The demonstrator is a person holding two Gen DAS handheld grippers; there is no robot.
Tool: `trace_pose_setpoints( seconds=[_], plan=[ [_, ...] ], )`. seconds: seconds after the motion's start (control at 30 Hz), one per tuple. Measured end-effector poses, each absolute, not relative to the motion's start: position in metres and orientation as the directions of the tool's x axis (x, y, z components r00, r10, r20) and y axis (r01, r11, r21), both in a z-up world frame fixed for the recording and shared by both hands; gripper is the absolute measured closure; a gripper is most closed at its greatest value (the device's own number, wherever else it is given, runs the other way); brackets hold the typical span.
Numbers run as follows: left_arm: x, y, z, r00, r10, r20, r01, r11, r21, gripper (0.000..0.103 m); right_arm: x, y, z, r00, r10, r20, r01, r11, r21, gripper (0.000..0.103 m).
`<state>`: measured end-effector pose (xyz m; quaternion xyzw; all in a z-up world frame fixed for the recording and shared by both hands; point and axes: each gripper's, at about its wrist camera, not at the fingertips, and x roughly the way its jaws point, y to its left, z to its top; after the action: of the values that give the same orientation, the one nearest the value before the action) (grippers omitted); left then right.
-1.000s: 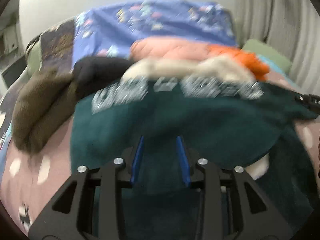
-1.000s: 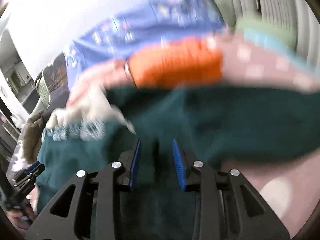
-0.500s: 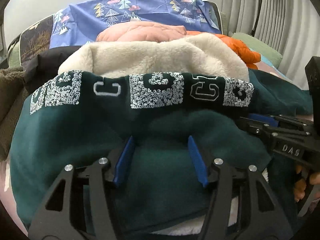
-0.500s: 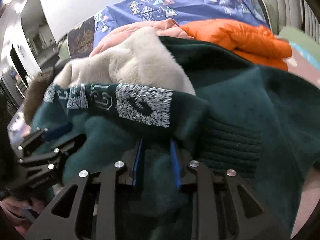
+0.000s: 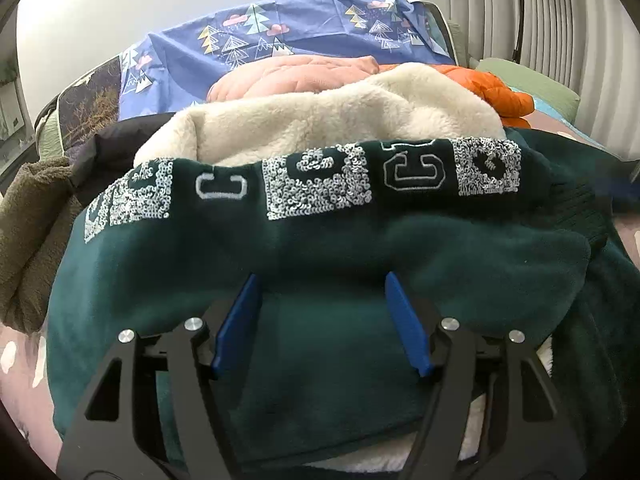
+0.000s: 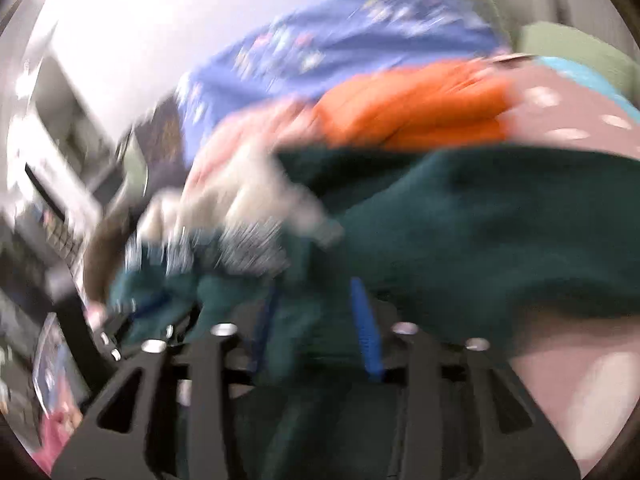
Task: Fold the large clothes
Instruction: 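Release the folded edge with the left tool while the right tool grasps the sweatshirt sleeve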
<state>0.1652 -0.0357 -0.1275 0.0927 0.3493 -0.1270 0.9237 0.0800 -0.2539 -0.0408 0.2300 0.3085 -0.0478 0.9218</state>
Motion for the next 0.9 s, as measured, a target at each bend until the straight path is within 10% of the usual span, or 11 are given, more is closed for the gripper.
trace_pose_setpoints(
  seconds=[0.23,0.63,0.7,0.73,0.77,0.9],
  plan=[
    [0.165,-0.036,-0.128,0.724,-0.170,-0.669,0.299,0.951,0.081,0.036,-0.049,-0.447,-0.042,0.675,-0.409,-0.615,0.733,0.467,0.494,0.031],
    [0.165,-0.035,-0.129,0.723,-0.166,-0.671,0.292,0.953,0.078,0.032,-0.064,-0.543,-0.099,0.651,-0.387,-0.653,0.756,0.251,0.605,0.019],
    [0.165,-0.034,-0.128,0.722,-0.165,-0.671,0.290,0.954,0.077,0.032,-0.060,-0.544,-0.098,0.626,-0.415,-0.661,0.777,0.252,0.577,0.031],
    [0.165,-0.034,-0.129,0.722,-0.166,-0.671,0.289,0.955,0.075,0.031,-0.056,-0.546,-0.099,0.639,-0.401,-0.657,0.766,0.261,0.587,0.065],
    [0.166,-0.034,-0.128,0.722,-0.166,-0.672,0.288,0.955,0.074,0.031,-0.056,-0.547,-0.100,0.661,-0.373,-0.651,0.747,0.255,0.613,0.076],
    [0.166,-0.034,-0.128,0.723,-0.166,-0.671,0.288,0.955,0.074,0.031,-0.045,-0.517,-0.056,0.750,-0.375,-0.545,0.658,0.347,0.668,0.088]
  ],
)
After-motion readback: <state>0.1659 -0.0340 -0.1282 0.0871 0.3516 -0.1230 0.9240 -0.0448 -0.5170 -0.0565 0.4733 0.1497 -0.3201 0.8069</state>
